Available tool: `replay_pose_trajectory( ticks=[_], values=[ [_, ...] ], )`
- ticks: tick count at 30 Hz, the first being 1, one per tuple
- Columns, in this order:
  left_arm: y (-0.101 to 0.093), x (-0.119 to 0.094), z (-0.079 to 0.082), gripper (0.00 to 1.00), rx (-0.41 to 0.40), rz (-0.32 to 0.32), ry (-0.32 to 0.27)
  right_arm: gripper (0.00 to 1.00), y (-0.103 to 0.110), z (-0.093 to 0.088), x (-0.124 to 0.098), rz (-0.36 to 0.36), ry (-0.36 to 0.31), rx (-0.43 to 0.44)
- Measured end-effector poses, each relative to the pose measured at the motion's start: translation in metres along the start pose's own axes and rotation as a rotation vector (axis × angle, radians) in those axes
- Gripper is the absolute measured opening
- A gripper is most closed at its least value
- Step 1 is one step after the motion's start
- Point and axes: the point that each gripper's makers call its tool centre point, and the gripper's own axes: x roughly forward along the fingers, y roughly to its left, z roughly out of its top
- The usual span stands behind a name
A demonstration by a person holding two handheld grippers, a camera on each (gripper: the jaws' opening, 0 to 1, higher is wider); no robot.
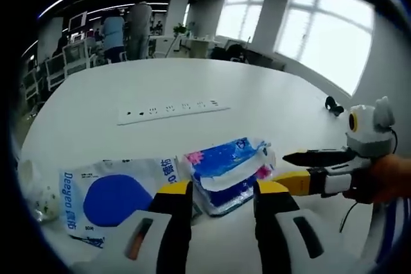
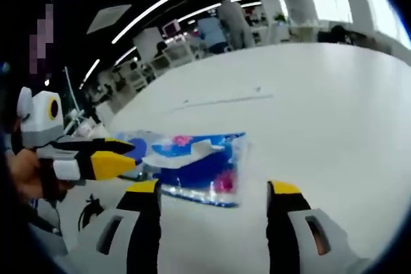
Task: Arrange the tabletop items into an orderly group along one side of the table until the central work area is clear of visible clutter.
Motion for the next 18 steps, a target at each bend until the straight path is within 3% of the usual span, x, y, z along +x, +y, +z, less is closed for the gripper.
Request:
replay_pose_trajectory(
  ticks=[10,18],
  values=[
    [0.007,-0.022,-0.017,0.41,0.005,0.004,0.000,0.73,0.009,-0.010,-0.017,0.001,0.002,-0.014],
    [0.009,-0.038,-0.019,0.49,0.026,-0.002,-0.016,0.79,0.025,-0.020,-0.030,0.014,0.018,-0.057]
  ],
)
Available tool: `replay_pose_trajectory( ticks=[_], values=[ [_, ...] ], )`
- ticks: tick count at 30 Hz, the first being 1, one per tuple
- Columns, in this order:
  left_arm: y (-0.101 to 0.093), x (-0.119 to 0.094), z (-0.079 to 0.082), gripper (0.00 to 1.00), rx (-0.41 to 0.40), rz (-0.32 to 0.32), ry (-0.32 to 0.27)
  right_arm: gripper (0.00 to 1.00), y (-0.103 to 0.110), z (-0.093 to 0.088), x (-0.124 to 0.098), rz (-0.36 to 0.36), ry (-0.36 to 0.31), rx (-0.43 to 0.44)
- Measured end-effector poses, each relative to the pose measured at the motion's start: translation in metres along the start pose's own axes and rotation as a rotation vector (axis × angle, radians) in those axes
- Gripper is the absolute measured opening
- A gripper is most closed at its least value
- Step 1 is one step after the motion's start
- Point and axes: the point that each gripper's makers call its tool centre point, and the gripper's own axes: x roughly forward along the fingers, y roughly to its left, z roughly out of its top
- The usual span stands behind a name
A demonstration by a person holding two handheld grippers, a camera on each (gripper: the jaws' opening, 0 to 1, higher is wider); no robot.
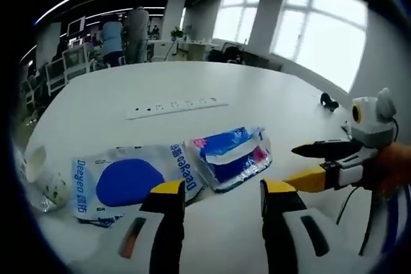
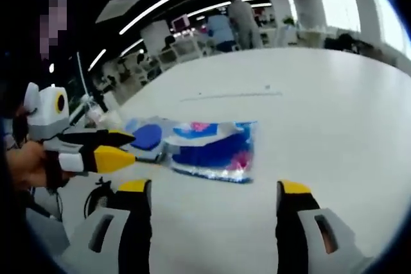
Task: Arrange the tabletop items into an orderly group along one side of the table until the central work area is clear of visible clutter.
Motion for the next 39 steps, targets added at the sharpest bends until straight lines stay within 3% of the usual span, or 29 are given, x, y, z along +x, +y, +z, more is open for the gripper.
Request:
replay_pose_trajectory(
  ticks=[13,25,30,39],
  values=[
    [-0.008,-0.026,-0.011,0.62,0.000,-0.010,-0.031,0.92,0.030,-0.028,-0.015,0.023,0.041,-0.017],
    [-0.013,-0.050,-0.018,0.68,-0.016,-0.016,-0.053,1.00,0.043,-0.039,-0.031,0.029,0.041,-0.009],
    [-0.011,-0.062,-0.023,0.69,-0.017,-0.006,-0.053,1.00,0.050,-0.048,-0.038,0.043,0.061,-0.044],
    [-0.005,-0.085,-0.041,0.71,-0.011,0.021,-0.042,1.00,0.063,-0.052,-0.048,0.070,0.037,-0.030]
  ],
)
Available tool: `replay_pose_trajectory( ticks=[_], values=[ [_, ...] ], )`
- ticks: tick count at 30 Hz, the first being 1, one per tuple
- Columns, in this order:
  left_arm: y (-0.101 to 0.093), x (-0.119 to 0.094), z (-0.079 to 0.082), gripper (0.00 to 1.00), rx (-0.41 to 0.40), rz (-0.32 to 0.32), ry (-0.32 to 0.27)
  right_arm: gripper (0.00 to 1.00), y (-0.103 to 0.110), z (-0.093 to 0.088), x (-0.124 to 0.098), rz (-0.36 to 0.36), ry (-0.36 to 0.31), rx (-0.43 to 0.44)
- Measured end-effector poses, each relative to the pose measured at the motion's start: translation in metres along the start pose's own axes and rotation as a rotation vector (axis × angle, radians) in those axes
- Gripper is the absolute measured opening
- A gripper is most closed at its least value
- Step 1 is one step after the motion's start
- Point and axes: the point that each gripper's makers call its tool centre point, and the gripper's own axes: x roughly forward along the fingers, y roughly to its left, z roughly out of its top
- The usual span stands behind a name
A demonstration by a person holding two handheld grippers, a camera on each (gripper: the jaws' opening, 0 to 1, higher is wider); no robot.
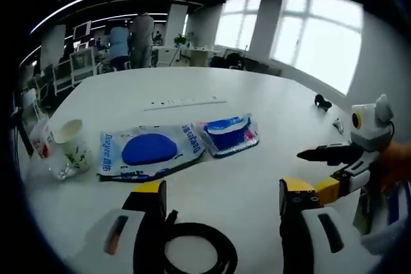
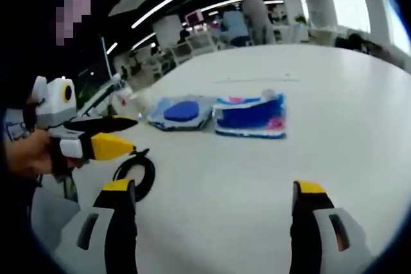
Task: Arrange the tabletop items into an orderly group along one side of the table until the central work area is clear of visible clutter.
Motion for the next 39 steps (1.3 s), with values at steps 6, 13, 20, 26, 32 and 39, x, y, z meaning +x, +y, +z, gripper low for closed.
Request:
replay_pose_trajectory(
  ticks=[6,13,20,26,32,39],
  values=[
    [0.008,-0.014,-0.007,0.74,-0.016,0.023,-0.007,1.00,0.010,-0.002,-0.002,0.018,-0.016,0.010],
    [0.023,-0.035,-0.013,0.78,-0.022,0.054,-0.022,1.00,0.023,-0.003,0.001,0.039,-0.019,0.001],
    [0.037,-0.052,-0.023,0.83,-0.049,0.083,-0.029,1.00,0.039,-0.001,0.009,0.048,-0.019,-0.005],
    [0.047,-0.063,-0.037,0.90,-0.066,0.102,-0.009,1.00,0.053,-0.002,0.015,0.067,-0.016,-0.005],
    [0.054,-0.072,-0.046,0.96,-0.089,0.107,-0.005,1.00,0.064,-0.005,0.022,0.082,-0.005,-0.005],
    [0.061,-0.077,-0.051,0.99,-0.110,0.109,-0.001,1.00,0.079,-0.007,0.030,0.107,0.023,-0.041]
  ],
)
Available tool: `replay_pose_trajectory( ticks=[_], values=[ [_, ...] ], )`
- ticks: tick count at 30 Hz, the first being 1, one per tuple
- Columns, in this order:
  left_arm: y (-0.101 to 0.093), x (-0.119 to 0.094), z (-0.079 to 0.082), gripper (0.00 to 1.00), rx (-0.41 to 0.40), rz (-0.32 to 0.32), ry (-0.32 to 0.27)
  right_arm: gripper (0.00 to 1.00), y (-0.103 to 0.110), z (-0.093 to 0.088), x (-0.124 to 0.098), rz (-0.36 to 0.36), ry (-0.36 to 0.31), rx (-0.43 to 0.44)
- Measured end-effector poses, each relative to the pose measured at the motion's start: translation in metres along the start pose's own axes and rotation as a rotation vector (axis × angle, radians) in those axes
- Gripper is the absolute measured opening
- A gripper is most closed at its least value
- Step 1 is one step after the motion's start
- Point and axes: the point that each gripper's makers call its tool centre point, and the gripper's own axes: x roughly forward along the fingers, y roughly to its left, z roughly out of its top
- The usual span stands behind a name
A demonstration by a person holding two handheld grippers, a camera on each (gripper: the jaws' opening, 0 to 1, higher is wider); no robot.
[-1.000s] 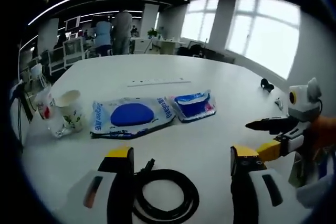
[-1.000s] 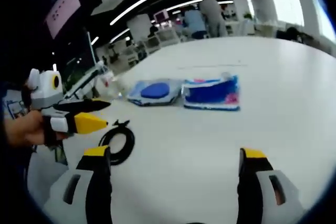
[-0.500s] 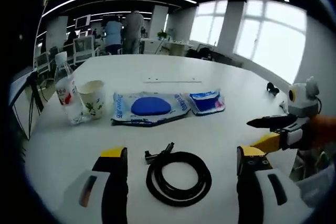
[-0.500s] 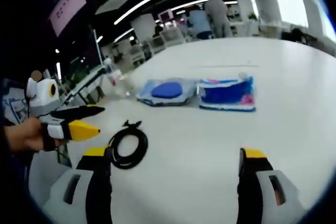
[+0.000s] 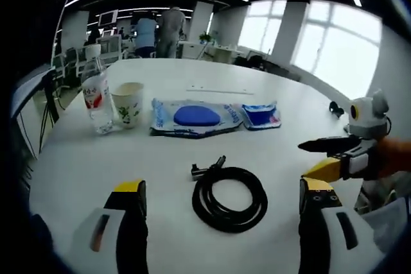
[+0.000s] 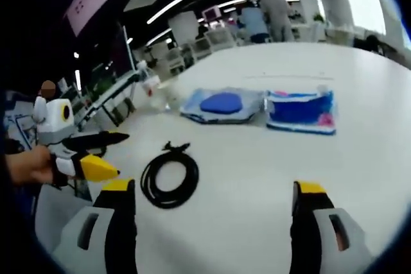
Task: Arrange the tabletop items into an orderly group along one side of the table until the central work area is clear of visible clutter.
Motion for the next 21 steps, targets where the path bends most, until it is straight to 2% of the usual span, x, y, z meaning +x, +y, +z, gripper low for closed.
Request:
replay_pose_trajectory(
  ticks=[16,21],
  values=[
    [0.023,-0.012,-0.019,0.99,-0.054,0.050,0.036,1.00,0.035,-0.005,0.027,0.060,0.056,-0.057],
    [0.036,-0.015,-0.025,0.99,-0.049,0.107,0.055,1.00,0.037,-0.006,0.031,0.054,0.074,-0.063]
  ],
)
